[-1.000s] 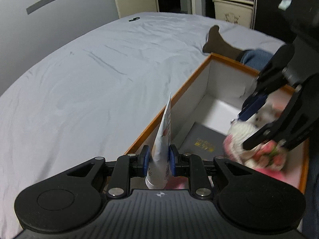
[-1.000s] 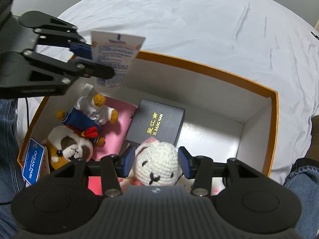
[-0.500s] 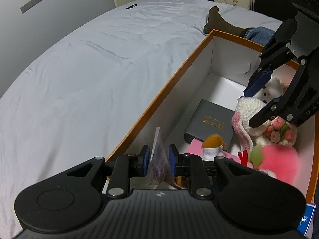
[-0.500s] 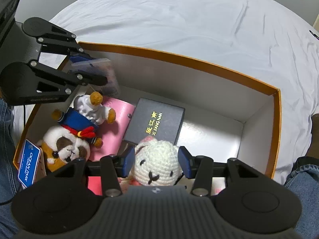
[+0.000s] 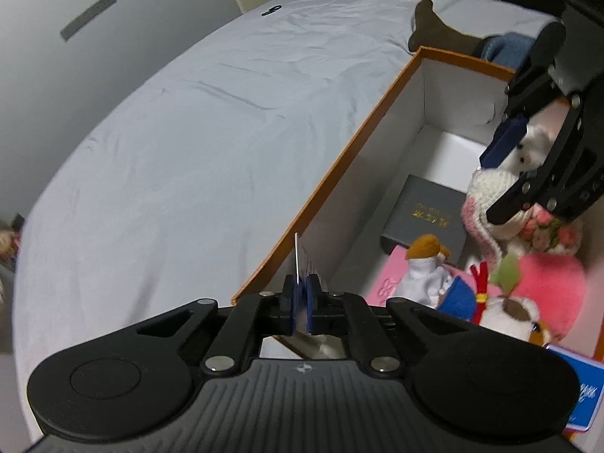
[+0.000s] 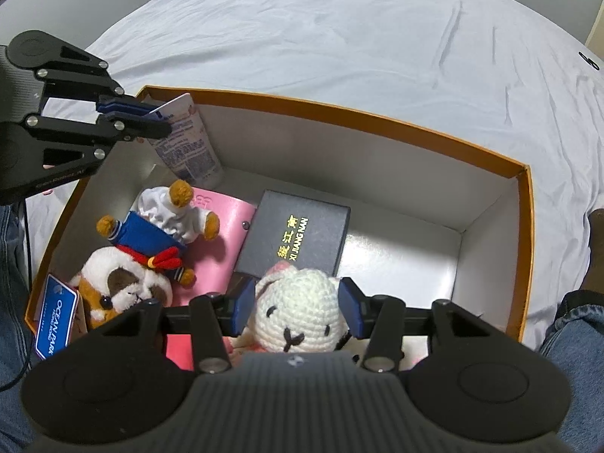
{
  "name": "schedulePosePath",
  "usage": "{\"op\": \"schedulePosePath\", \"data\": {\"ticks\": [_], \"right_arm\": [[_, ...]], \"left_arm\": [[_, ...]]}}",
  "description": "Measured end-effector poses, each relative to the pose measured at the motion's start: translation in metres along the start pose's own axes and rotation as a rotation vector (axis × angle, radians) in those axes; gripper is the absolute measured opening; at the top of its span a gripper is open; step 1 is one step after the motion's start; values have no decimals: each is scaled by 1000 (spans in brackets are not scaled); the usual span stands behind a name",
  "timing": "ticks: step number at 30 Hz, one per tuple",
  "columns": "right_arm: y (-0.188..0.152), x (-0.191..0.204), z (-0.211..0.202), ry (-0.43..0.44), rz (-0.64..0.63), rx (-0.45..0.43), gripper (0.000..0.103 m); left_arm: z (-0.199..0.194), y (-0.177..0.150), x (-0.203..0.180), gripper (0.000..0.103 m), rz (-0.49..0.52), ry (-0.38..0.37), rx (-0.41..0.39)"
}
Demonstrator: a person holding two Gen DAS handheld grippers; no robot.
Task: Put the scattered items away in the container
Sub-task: 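Open the right tool to drop the black box while the left tool lowers the Vaseline tube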
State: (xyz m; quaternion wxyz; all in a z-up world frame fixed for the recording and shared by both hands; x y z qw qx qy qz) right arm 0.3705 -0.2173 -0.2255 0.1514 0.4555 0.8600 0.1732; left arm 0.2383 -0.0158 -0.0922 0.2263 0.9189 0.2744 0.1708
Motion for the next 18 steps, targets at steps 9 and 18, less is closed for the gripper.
{"op": "schedulePosePath", "data": {"ticks": [9,18], "right_arm": [[3,4,-3,-3,27,-3,53],[-4,13,-19,-119,151,-118,60]], "left_arm": [[-3,-1,-1,12,21,26,-21],[-27,-1,0,28,-95,12,-99]]}}
Point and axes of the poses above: each gripper's, at about its wrist camera, not at the fingertips, and z roughly the way its jaws point, x to its left, y to its top, the point moved 4 cm from there along z, roughly the way its jaws point, and after that the axes turned 11 degrees about -y, right-handed, at the moved point
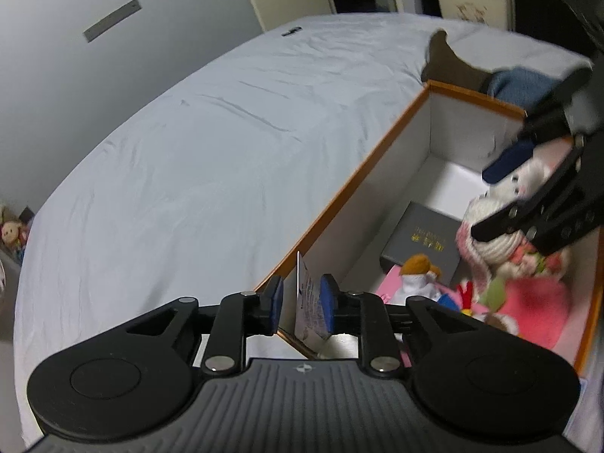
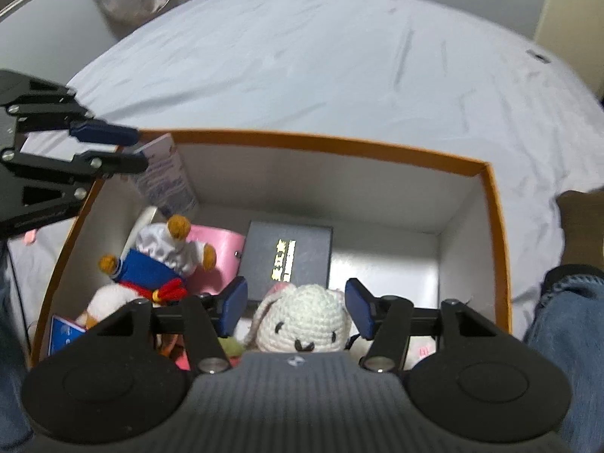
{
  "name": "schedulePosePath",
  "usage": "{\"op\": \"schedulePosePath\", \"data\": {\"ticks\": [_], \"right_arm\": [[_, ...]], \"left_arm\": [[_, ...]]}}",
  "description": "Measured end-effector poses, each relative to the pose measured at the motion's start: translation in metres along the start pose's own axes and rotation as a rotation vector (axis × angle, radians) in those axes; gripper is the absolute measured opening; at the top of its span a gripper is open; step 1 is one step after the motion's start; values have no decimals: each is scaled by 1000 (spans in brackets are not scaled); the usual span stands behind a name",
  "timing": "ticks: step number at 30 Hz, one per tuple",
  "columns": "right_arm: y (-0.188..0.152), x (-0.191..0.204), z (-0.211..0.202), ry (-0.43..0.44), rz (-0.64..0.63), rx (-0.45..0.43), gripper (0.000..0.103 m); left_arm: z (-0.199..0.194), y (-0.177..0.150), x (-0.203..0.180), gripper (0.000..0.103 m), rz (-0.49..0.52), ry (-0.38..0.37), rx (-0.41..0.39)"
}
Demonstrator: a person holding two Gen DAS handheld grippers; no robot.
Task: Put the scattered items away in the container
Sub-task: 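Open the right tool to drop the black box while the left tool lowers the Vaseline tube, then open the left tool to release the tube and withdraw both tools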
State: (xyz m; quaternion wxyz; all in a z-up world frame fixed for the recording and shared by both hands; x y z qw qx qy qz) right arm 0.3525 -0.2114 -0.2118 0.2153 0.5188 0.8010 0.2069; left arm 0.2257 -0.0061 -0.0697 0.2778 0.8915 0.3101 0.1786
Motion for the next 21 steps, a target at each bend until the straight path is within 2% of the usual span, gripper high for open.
{"op": "schedulePosePath", "data": {"ticks": [5,11,21], "right_arm": [[-8,7,-19,-51,56,-89,65],[-9,9,-46,-88,117,-187,73],[-33,35,-73,-90,146,-179,77]], "left_arm": [[-28,4,-7,31,-60,26,-51],[-59,3,-9,31,-247,45,-85],[-85,-24,-30,34,-453,74,-54]]}}
Point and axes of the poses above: each gripper's, at about its wrist camera, not at the fingertips, and z roughly the way its jaws point, x to its left, y to its top, the point moved 4 cm from there along z, roughly the way its jaws point, and after that the axes turned 11 degrees about -y, right-handed, at the moved point
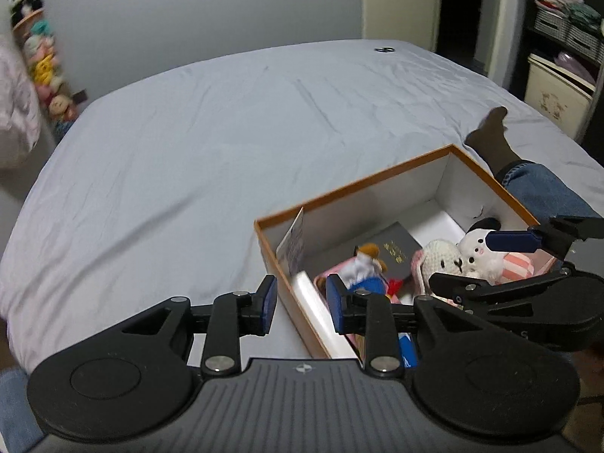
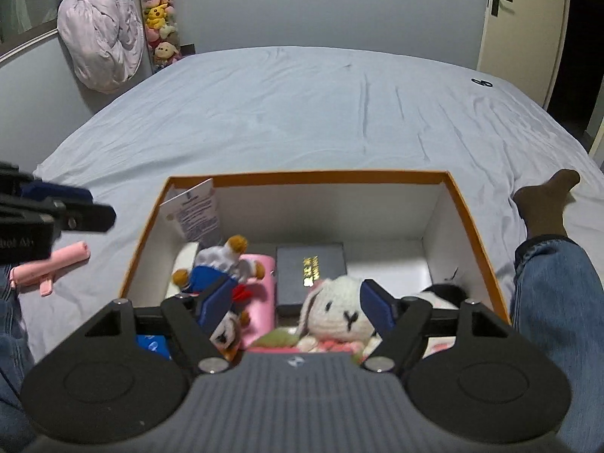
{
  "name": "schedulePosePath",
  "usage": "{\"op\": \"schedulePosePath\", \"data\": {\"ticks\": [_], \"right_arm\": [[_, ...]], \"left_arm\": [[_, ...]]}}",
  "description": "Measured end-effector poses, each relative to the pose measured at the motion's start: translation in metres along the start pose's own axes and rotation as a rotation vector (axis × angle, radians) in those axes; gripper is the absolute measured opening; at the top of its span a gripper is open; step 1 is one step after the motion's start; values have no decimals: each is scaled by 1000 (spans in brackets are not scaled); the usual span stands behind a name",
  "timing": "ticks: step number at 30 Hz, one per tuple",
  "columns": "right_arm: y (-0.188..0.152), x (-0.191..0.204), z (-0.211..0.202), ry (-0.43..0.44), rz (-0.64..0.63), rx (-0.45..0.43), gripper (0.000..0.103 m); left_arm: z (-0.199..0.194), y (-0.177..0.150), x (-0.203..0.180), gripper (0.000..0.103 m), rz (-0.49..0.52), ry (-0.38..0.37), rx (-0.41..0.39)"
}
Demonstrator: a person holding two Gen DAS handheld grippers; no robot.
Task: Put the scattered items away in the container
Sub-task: 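Open the left tool to release the tube and withdraw both tools, then move both tools toward the pink selfie stick and round pink compact mirror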
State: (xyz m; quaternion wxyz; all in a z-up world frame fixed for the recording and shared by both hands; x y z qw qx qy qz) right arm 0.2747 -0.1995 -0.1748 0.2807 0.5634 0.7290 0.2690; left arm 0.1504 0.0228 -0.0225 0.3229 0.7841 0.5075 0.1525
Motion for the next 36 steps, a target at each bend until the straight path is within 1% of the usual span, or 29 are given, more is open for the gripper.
{"op": "schedulePosePath", "data": {"ticks": [4,8,11,12,15,17,21,28,32,36], "right_arm": [[-7,8,-15,18,-2,-26,78],[-9,22,-31,54,-29,-79,82],[-9,34,-40,77,-67,-128,85],[-9,37,-42,58,-63,-138,85],[-9,50,-48,94,-94,-162,86],[-8,59,-51,113,-105,-168,86],[-6,75,-53,155,-120,-171,86],[-4,107,-47,190,-163,-163,86],[-8,125,-46,223,-215,-178,83],[-16,142,-44,288,-265,-166,76]], "left_arm": [[-10,-17,2,34,-77,25,-14],[-18,-32,9,35,-168,40,2],[-26,-41,13,35,-203,52,9],[-27,-43,15,35,-212,55,13],[-32,-50,20,35,-233,72,18],[-36,-54,27,35,-252,94,18],[-42,-62,42,35,-299,116,22],[-53,-78,64,35,-344,166,52],[-57,-92,75,35,-374,172,96],[-60,-103,87,36,-402,182,121]]}}
Point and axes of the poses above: each gripper's, at about its wrist camera, not at the fingertips, and z roughly the way its jaws point, x to its left, y to its top, the point moved 4 cm from there along z, roughly the way its jaws point, and after that the axes turned 11 degrees about -y, right-handed, at the moved point
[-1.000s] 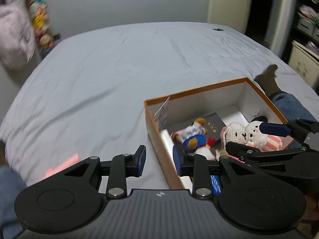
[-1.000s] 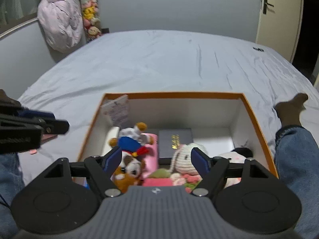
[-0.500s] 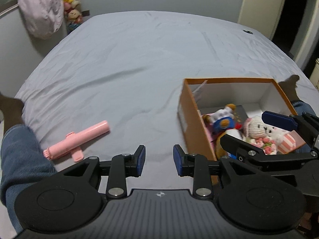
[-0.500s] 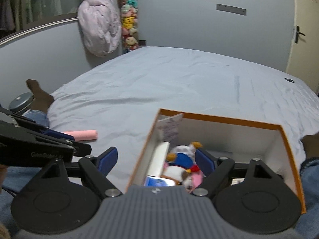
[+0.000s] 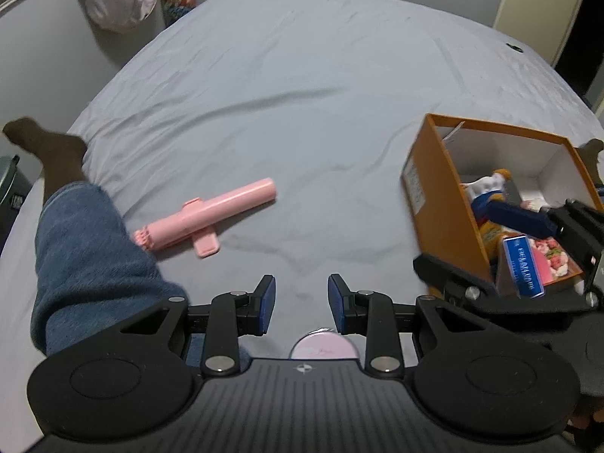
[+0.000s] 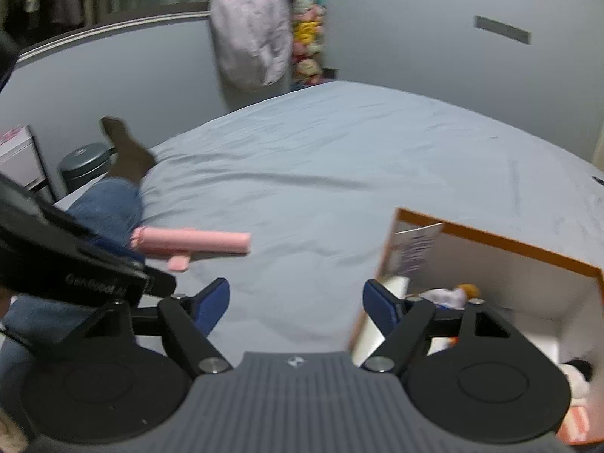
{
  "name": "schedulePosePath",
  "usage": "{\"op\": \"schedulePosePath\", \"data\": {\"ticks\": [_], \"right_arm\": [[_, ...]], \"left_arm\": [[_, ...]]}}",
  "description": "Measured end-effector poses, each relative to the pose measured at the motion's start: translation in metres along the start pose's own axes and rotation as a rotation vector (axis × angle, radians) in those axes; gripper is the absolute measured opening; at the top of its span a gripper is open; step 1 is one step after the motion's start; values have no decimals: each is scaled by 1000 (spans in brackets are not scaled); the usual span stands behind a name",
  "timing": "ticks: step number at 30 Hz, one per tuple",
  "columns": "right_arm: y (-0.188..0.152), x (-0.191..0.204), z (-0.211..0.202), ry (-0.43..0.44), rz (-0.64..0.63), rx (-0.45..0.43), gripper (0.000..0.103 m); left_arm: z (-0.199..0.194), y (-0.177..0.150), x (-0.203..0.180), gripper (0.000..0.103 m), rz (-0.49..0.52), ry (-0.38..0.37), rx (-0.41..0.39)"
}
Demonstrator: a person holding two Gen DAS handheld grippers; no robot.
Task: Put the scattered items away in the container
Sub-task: 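Move both tools toward the pink selfie stick and round pink compact mirror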
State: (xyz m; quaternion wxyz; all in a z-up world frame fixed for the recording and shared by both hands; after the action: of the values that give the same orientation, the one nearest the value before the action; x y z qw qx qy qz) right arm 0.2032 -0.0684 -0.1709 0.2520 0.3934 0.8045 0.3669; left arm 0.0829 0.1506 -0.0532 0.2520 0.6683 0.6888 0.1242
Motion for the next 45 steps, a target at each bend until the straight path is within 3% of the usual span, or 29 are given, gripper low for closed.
{"op": "schedulePosePath", "data": {"ticks": [9,15,29,40,43,45], "right_arm": [[-14,42,24,151,-71,127,60],[-30,65,49,226,-103,266,60],[-71,67,111,313,8,585,53],[-77,80,126,330,11,618,57],[-76,81,123,330,17,607,50],[-73,77,122,343,47,616,35]], "left_arm": [[7,-14,35,36,-37,10,70],[17,-21,45,36,-48,-14,107],[35,-22,58,36,-85,-35,142],[39,-20,66,36,-111,-36,147],[37,-20,64,36,-103,-29,143],[35,-19,62,36,-94,-26,137]]}}
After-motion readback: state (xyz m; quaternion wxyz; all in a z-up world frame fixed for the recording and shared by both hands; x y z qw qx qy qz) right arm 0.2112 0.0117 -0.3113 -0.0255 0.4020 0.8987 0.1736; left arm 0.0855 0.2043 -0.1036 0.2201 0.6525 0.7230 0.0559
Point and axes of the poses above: each gripper's, at about its wrist camera, not at the fingertips, and z roughly the way its jaws point, x to its left, y to its top, the point moved 4 cm from there along z, roughly the way its jaws point, and after that the axes turned 11 degrees about -y, right-handed, at the moved point
